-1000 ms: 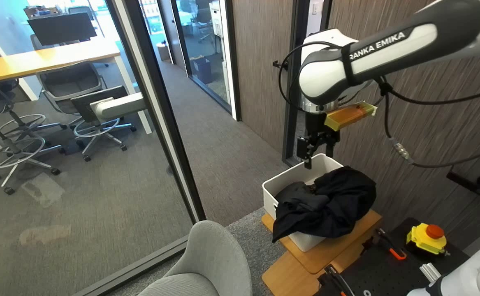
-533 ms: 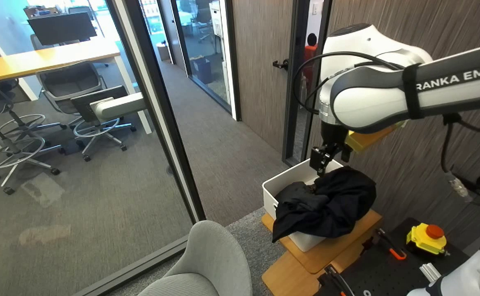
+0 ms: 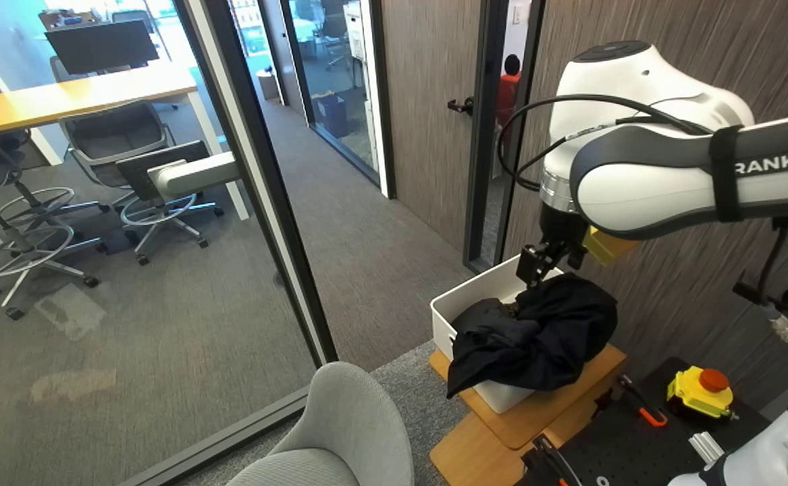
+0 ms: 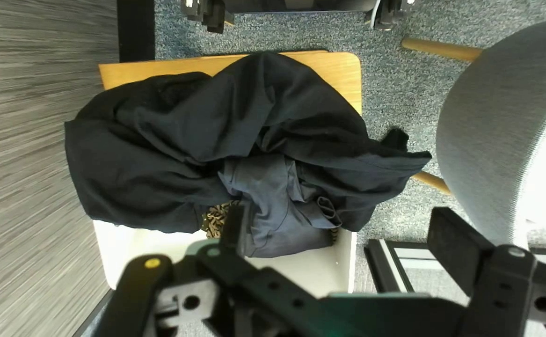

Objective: Move a cloth from the head rest and put the cloth in the box

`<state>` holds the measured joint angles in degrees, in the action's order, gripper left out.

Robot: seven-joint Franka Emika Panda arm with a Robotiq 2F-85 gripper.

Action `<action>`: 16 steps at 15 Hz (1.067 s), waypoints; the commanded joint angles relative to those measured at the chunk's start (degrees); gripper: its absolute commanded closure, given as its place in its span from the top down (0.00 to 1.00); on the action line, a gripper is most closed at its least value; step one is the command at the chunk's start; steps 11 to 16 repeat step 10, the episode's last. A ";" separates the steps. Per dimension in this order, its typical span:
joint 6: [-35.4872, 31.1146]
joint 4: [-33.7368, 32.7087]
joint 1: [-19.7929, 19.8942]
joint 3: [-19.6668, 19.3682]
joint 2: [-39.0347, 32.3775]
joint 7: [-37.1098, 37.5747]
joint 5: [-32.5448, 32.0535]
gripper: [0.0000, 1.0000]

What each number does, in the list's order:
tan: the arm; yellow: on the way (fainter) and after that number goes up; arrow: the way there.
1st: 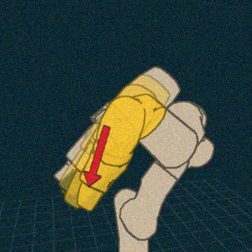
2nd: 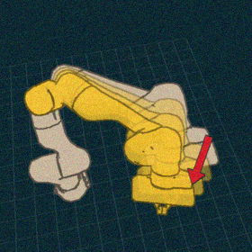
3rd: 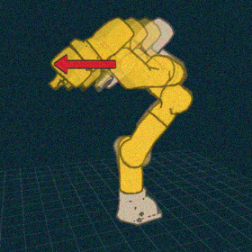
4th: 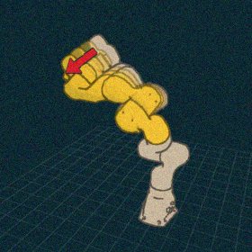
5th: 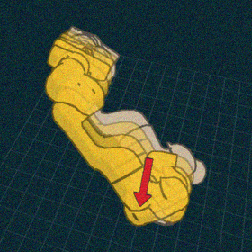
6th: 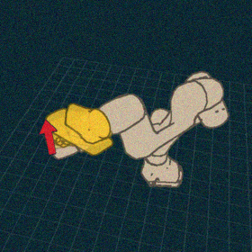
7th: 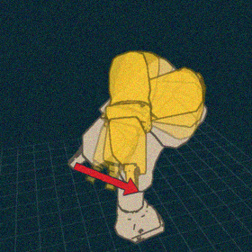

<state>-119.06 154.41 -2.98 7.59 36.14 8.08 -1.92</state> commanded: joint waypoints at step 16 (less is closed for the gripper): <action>-0.50 0.50 -0.23 -0.21 0.38 0.34 -0.13 1.00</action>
